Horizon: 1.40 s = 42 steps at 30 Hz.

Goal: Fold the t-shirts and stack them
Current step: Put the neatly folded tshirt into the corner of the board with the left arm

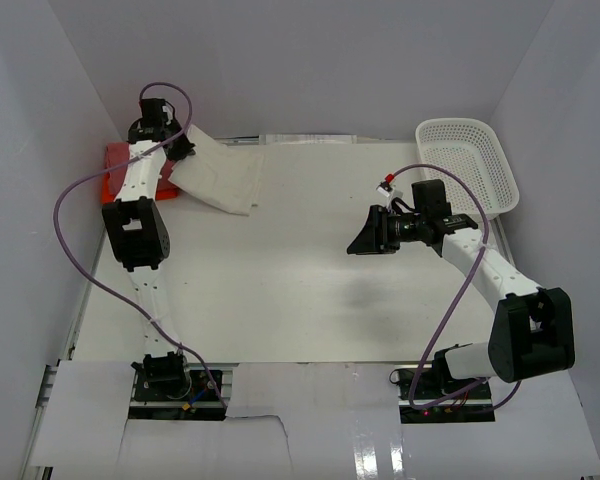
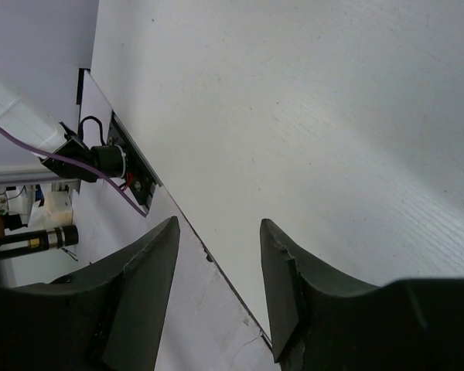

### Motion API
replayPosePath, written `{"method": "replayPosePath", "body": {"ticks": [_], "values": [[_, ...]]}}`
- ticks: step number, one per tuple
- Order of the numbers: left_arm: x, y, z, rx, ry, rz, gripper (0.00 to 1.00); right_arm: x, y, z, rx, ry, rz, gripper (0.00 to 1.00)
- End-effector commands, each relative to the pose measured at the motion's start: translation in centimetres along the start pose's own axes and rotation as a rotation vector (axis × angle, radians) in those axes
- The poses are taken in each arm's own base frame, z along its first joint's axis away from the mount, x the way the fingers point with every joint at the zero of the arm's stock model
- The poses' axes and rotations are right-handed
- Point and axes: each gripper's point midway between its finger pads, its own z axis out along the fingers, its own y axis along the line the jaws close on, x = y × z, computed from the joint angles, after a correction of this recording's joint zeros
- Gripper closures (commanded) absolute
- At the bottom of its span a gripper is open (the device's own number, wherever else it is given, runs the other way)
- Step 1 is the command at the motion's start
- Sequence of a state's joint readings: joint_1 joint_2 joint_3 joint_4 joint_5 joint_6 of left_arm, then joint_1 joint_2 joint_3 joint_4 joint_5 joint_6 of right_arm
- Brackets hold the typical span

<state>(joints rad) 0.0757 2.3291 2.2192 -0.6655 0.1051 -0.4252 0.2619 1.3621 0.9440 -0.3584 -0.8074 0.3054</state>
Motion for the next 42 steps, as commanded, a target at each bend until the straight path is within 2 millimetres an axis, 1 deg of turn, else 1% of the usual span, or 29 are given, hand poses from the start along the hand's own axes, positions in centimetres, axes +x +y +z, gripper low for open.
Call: {"method": "replayPosePath", "body": {"ticks": [1, 2, 4, 5, 7, 8, 10, 11, 13, 14, 16, 17, 19, 21, 22, 23, 24, 25, 27, 28, 30, 34, 39, 40, 41, 42], "values": [[-4.6, -0.1, -1.6, 0.058, -0.118, 0.013, 1.00, -0.4, 1.0, -0.6, -0.023, -0.024, -0.035, 0.47], [-5.5, 0.7, -1.8, 0.060, -0.136, 0.004, 1.00, -0.3, 0.9, -0.6, -0.020, -0.021, -0.030, 0.47], [-6.6, 1.0, -2.0, 0.085, -0.165, -0.011, 1.00, -0.2, 1.0, -0.7, -0.015, -0.015, -0.032, 0.47], [-7.3, 1.7, -2.2, 0.086, -0.179, -0.027, 1.00, -0.2, 1.0, -0.8, -0.012, -0.013, -0.031, 0.47], [-8.6, 2.3, -2.5, 0.091, -0.213, -0.039, 1.00, 0.1, 1.1, -1.0, -0.003, -0.009, -0.035, 0.47], [-9.6, 3.2, -2.8, 0.091, -0.237, -0.054, 1.00, 0.1, 1.0, -1.0, 0.004, -0.008, -0.032, 0.47], [-10.9, 3.5, -3.3, 0.115, -0.263, -0.065, 1.00, 0.3, 1.1, -1.1, 0.003, -0.007, -0.031, 0.47], [-11.6, 4.7, -3.6, 0.107, -0.279, -0.081, 1.00, 0.4, 1.1, -1.1, 0.002, -0.005, -0.028, 0.46], [-12.6, 5.5, -4.1, 0.122, -0.303, -0.108, 1.00, 0.5, 1.0, -1.0, 0.003, -0.002, -0.022, 0.46], [-13.3, 6.6, -4.5, 0.122, -0.318, -0.133, 1.00, 0.6, 0.9, -0.8, 0.003, 0.001, -0.019, 0.46], [-13.8, 7.8, -4.8, 0.116, -0.330, -0.157, 1.00, 0.7, 0.8, -0.7, 0.003, 0.003, -0.017, 0.46], [-14.4, 8.8, -5.2, 0.114, -0.348, -0.169, 1.00, 0.8, 0.7, -0.6, 0.005, 0.007, -0.012, 0.46], [-14.3, 10.0, -5.4, 0.096, -0.353, -0.191, 1.00, 1.0, 0.5, -0.3, 0.002, 0.010, -0.009, 0.46], [-14.5, 11.5, -5.7, 0.060, -0.367, -0.214, 1.00, 1.4, 0.3, 0.1, 0.000, 0.020, 0.004, 0.46], [-14.2, 12.2, -5.7, 0.045, -0.366, -0.224, 1.00, 1.5, 0.3, 0.2, -0.003, 0.021, 0.005, 0.46], [-14.8, 13.3, -6.1, 0.042, -0.386, -0.230, 1.00, 1.5, 0.3, 0.3, -0.004, 0.024, 0.008, 0.46], [-14.8, 14.0, -6.1, 0.033, -0.388, -0.241, 1.00, 1.8, 0.4, 0.5, -0.007, 0.034, 0.009, 0.46], [-14.9, 15.3, -6.2, 0.021, -0.391, -0.265, 1.00, 1.8, 0.4, 0.5, -0.007, 0.034, 0.007, 0.46], [-14.8, 15.6, -5.9, 0.039, -0.381, -0.270, 1.00, 2.0, 0.3, 0.7, -0.004, 0.038, 0.007, 0.46], [-14.4, 16.1, -5.4, 0.031, -0.369, -0.274, 1.00, 2.0, 0.3, 0.8, -0.004, 0.040, 0.008, 0.46], [-14.1, 17.0, -5.1, 0.003, -0.363, -0.286, 1.00, 2.1, 0.3, 1.0, -0.006, 0.047, 0.012, 0.46], [-14.3, 18.6, -5.7, -0.028, -0.383, -0.308, 1.00, 2.3, 0.4, 1.2, -0.009, 0.053, 0.008, 0.46], [-14.7, 19.1, -5.6, -0.019, -0.382, -0.321, 1.00, 2.6, 0.3, 1.4, -0.013, 0.059, 0.013, 0.46], [-14.8, 19.1, -5.8, -0.021, -0.386, -0.322, 0.98, 2.7, 0.2, 1.4, -0.013, 0.061, 0.013, 0.46], [-14.7, 19.2, -5.7, -0.026, -0.385, -0.324, 0.91, 2.8, 0.3, 1.5, -0.015, 0.064, 0.015, 0.46], [-14.8, 19.4, -5.9, -0.036, -0.390, -0.324, 0.69, 2.8, 0.2, 1.5, -0.013, 0.063, 0.014, 0.46]]}}
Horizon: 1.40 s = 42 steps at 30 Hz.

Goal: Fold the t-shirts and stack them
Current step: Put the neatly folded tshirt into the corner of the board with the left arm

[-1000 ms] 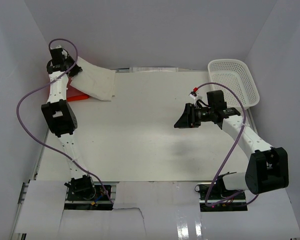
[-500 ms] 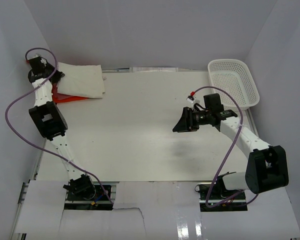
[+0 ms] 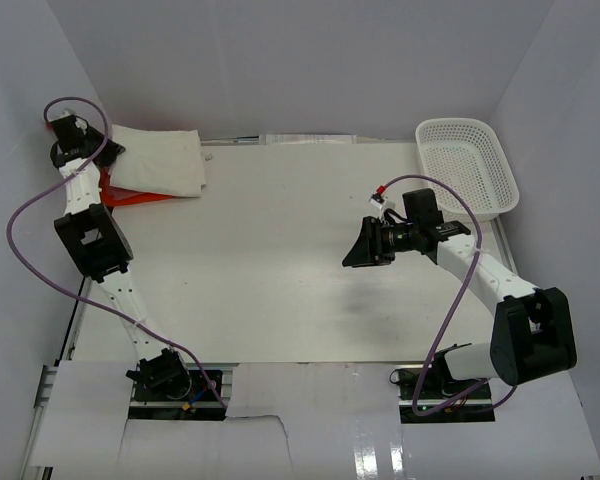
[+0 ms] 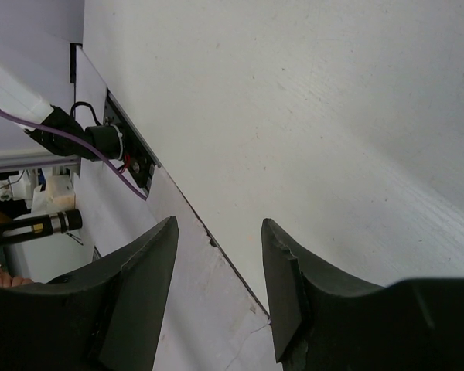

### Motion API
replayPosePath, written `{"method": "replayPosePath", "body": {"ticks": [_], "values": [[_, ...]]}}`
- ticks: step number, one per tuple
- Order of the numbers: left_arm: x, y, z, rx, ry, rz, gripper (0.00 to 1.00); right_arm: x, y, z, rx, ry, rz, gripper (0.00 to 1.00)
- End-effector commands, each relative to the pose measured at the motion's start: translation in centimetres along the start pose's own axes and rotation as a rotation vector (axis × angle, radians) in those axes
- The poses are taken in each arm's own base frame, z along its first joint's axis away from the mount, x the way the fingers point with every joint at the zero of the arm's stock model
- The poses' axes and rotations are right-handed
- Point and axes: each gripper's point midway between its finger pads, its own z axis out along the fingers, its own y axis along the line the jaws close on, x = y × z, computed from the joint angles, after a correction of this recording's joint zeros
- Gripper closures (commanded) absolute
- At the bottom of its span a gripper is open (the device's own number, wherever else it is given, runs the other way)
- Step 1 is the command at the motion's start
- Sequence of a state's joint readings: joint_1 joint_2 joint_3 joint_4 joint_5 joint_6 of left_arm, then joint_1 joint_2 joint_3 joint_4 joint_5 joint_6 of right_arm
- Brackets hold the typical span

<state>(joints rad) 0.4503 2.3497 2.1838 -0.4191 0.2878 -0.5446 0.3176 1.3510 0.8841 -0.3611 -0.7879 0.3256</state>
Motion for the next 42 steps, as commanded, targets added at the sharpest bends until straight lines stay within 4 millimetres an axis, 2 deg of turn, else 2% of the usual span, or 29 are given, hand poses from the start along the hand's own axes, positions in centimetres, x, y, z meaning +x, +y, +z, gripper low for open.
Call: {"method": "replayPosePath", "body": {"ticks": [1, 3, 6, 7, 10, 11, 14, 18, 19, 21, 22, 24, 26, 27, 29, 30, 31, 33, 34, 35, 36, 37, 39, 40, 41, 42], "values": [[-5.4, 0.6, -2.2, -0.032, -0.147, -0.021, 0.58, 0.0, 0.1, 0.4, -0.017, -0.001, -0.017, 0.46], [-5.8, 0.5, -2.5, -0.034, -0.157, -0.010, 0.40, 0.1, 0.1, 0.4, -0.018, 0.000, -0.018, 0.46], [-7.2, 0.4, -3.6, -0.067, -0.205, 0.004, 0.26, 0.4, 0.1, 0.6, -0.022, 0.007, -0.016, 0.46], [-8.0, 0.1, -4.3, -0.086, -0.233, 0.027, 0.25, 0.4, 0.2, 0.6, -0.025, 0.006, -0.019, 0.46], [-8.7, -1.0, -5.2, -0.075, -0.249, 0.048, 0.24, 0.5, 0.2, 0.7, -0.030, 0.009, -0.019, 0.46], [-8.8, -1.1, -5.4, -0.085, -0.257, 0.048, 0.24, 0.5, 0.3, 0.8, -0.031, 0.012, -0.018, 0.46], [-8.1, -3.2, -6.0, -0.050, -0.245, 0.084, 0.24, 0.6, 0.3, 0.9, -0.034, 0.015, -0.024, 0.46], [-5.8, -7.6, -6.9, -0.011, -0.229, 0.168, 0.25, 0.8, 0.4, 1.2, -0.043, 0.023, -0.026, 0.46], [-4.4, -9.8, -6.9, 0.003, -0.222, 0.209, 0.25, 0.9, 0.4, 1.2, -0.045, 0.025, -0.027, 0.46], [-4.2, -11.4, -8.3, -0.040, -0.262, 0.299, 0.24, 1.0, 0.5, 1.3, -0.048, 0.028, -0.033, 0.46], [-2.6, -12.8, -8.5, -0.047, -0.247, 0.345, 0.22, 1.1, 0.4, 1.3, -0.049, 0.030, -0.035, 0.46], [-1.9, -14.4, -10.1, -0.041, -0.253, 0.368, 0.21, 1.0, 0.6, 1.3, -0.050, 0.026, -0.051, 0.46], [-1.0, -15.0, -11.1, -0.015, -0.225, 0.348, 0.20, 0.7, 0.8, 0.9, -0.044, 0.012, -0.077, 0.45], [-0.3, -15.2, -12.5, -0.003, -0.205, 0.338, 0.19, 0.5, 0.7, 0.8, -0.026, 0.002, -0.091, 0.44], [0.7, -15.2, -14.1, 0.008, -0.184, 0.326, 0.18, -0.2, 1.3, 0.1, -0.009, -0.031, -0.130, 0.41], [3.1, -13.7, -14.2, -0.023, -0.130, 0.307, 0.14, -0.7, 1.3, -0.1, 0.011, -0.051, -0.145, 0.38], [2.7, -14.2, -16.7, -0.017, -0.157, 0.298, 0.13, -0.9, 1.5, -0.4, 0.018, -0.065, -0.164, 0.35], [4.4, -13.7, -18.5, -0.018, -0.135, 0.290, 0.09, -1.9, 2.6, -1.4, 0.026, -0.114, -0.214, 0.24], [6.8, -11.9, -18.7, -0.053, -0.089, 0.279, 0.02, -2.3, 2.7, -1.8, 0.047, -0.135, -0.226, 0.18], [6.8, -12.8, -21.2, -0.012, -0.110, 0.282, 0.02, -2.8, 3.5, -2.6, 0.051, -0.167, -0.259, 0.06], [8.0, -12.7, -22.0, 0.000, -0.087, 0.288, 0.02, -3.2, 3.6, -3.0, 0.072, -0.191, -0.274, 0.02], [9.4, -12.3, -23.6, 0.019, -0.067, 0.289, 0.02, -3.5, 4.2, -3.6, 0.073, -0.219, -0.302, 0.08], [11.3, -12.2, -25.0, 0.058, -0.019, 0.296, 0.02, -4.1, 4.8, -4.4, 0.090, -0.258, -0.332, 0.10], [12.8, -11.6, -25.4, 0.064, 0.016, 0.298, 0.02, -4.3, 5.6, -5.1, 0.087, -0.286, -0.361, 0.10], [13.2, -12.6, -27.3, 0.128, 0.019, 0.303, 0.02, -4.5, 5.9, -5.5, 0.087, -0.304, -0.379, 0.10], [13.8, -12.8, -28.2, 0.157, 0.028, 0.305, 0.02, -4.5, 6.1, -5.9, 0.095, -0.321, -0.393, 0.10]]}}
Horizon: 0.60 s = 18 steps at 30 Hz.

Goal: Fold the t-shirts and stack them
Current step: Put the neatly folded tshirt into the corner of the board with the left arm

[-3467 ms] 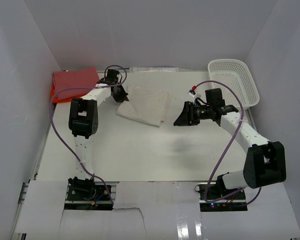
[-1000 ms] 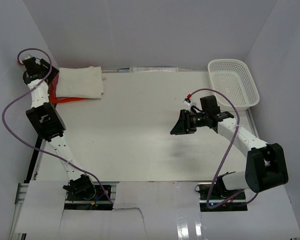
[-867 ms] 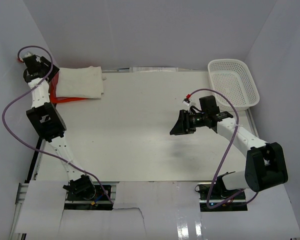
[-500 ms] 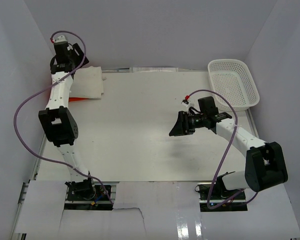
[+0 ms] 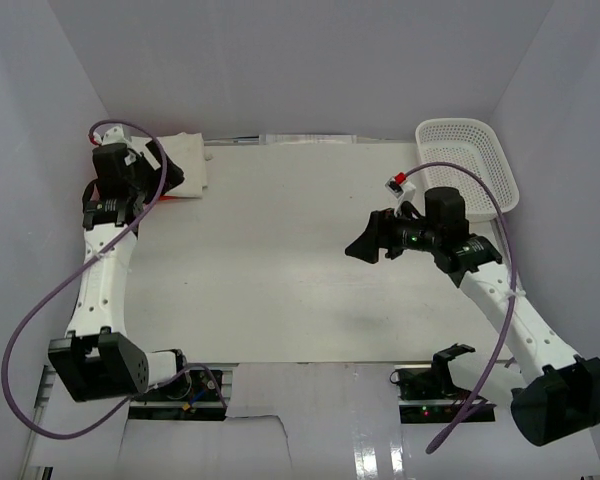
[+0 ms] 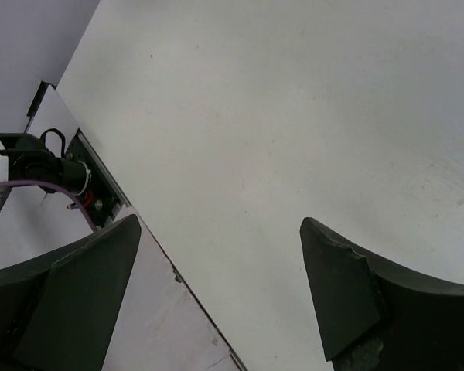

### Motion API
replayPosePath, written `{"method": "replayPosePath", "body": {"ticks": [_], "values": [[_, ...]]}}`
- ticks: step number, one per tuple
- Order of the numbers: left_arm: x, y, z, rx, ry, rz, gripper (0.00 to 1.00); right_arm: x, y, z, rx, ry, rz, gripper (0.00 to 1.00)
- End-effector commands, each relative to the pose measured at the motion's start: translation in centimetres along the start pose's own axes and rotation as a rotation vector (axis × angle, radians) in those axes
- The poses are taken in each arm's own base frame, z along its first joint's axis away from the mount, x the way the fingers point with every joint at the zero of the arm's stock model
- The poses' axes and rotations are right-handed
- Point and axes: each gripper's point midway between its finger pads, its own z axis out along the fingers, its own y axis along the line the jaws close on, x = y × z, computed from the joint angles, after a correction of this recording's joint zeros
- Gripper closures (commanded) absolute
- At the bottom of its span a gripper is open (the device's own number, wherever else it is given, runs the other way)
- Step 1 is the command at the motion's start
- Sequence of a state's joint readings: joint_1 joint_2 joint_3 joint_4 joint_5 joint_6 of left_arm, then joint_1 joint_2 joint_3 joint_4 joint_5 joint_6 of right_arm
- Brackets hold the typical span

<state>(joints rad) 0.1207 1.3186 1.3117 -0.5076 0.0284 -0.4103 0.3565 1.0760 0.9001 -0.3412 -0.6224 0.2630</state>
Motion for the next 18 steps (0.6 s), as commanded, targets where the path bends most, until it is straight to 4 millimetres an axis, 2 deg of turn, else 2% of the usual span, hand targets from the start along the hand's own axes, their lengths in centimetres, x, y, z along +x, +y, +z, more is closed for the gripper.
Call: {"method": "replayPosePath", "body": {"ticks": [1, 2, 3, 5, 6, 10, 13, 18], "values": [[2.5, -2.6, -4.7, 0.169, 0.039, 0.004, 0.02, -3.0, 1.6, -2.0, 0.021, -0.126, -0.128, 0.10], [3.2, -2.3, -4.4, 0.163, 0.056, 0.003, 0.02, -3.1, 1.9, -2.4, 0.018, -0.139, -0.143, 0.10], [3.1, -3.2, -6.3, 0.219, 0.032, 0.010, 0.02, -3.2, 1.8, -2.6, 0.027, -0.162, -0.160, 0.10], [4.1, -3.3, -7.5, 0.253, 0.030, 0.020, 0.02, -3.7, 2.8, -3.8, 0.025, -0.226, -0.208, 0.10], [3.9, -3.8, -9.2, 0.292, -0.001, 0.033, 0.02, -3.7, 2.8, -4.0, 0.026, -0.245, -0.226, 0.10], [4.1, -4.1, -12.2, 0.339, -0.065, 0.071, 0.02, -3.9, 3.6, -5.9, 0.050, -0.325, -0.285, 0.10], [4.5, -3.8, -13.3, 0.345, -0.091, 0.084, 0.02, -3.6, 3.3, -6.4, 0.077, -0.343, -0.293, 0.10], [5.5, -3.3, -13.1, 0.333, -0.056, 0.094, 0.02, -2.9, 3.2, -6.3, 0.074, -0.321, -0.280, 0.10]]}}
